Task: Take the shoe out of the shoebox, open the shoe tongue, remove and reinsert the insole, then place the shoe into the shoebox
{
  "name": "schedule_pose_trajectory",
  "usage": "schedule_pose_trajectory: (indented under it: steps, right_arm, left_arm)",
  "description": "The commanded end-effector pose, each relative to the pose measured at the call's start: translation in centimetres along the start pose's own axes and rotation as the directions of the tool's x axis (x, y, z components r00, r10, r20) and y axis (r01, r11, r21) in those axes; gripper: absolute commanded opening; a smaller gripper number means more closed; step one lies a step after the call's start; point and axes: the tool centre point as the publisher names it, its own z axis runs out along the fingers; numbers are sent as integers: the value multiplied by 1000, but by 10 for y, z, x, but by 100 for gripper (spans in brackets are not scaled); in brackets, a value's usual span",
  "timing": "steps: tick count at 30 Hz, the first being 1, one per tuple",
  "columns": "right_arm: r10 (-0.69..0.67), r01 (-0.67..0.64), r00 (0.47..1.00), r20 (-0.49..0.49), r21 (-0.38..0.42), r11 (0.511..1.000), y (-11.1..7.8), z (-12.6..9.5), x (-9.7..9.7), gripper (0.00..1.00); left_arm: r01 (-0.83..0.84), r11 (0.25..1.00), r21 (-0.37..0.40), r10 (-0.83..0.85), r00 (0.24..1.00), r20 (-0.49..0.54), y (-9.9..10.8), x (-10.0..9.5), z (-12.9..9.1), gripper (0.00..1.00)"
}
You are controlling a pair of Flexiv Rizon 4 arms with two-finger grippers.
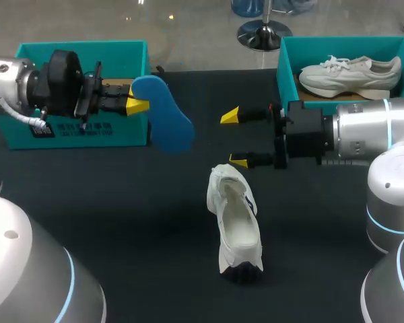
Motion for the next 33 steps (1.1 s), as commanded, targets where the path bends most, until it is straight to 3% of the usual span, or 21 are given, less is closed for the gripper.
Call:
schedule_pose_trajectory:
  steps: [1,9,23,33]
  right_arm:
    - [1,-1,1000,3,-2,1000,0,2,0,100]
    - [1,-1,1000,3,-2,1000,0,2,0,100]
    - [1,-1,1000,3,-2,1000,0,2,0,100]
    - [1,-1,1000,3,-2,1000,0,2,0,100]
  left_arm:
    - [-445,891,-85,427,887,-173,2,14,-10,0]
    - [-626,766,-146,599,778,-190,7,24,-6,0]
    - [-736,672,-88,701,669,-247,20,54,32,0]
    - [-776,630,-41,747,619,-245,11,52,60,0]
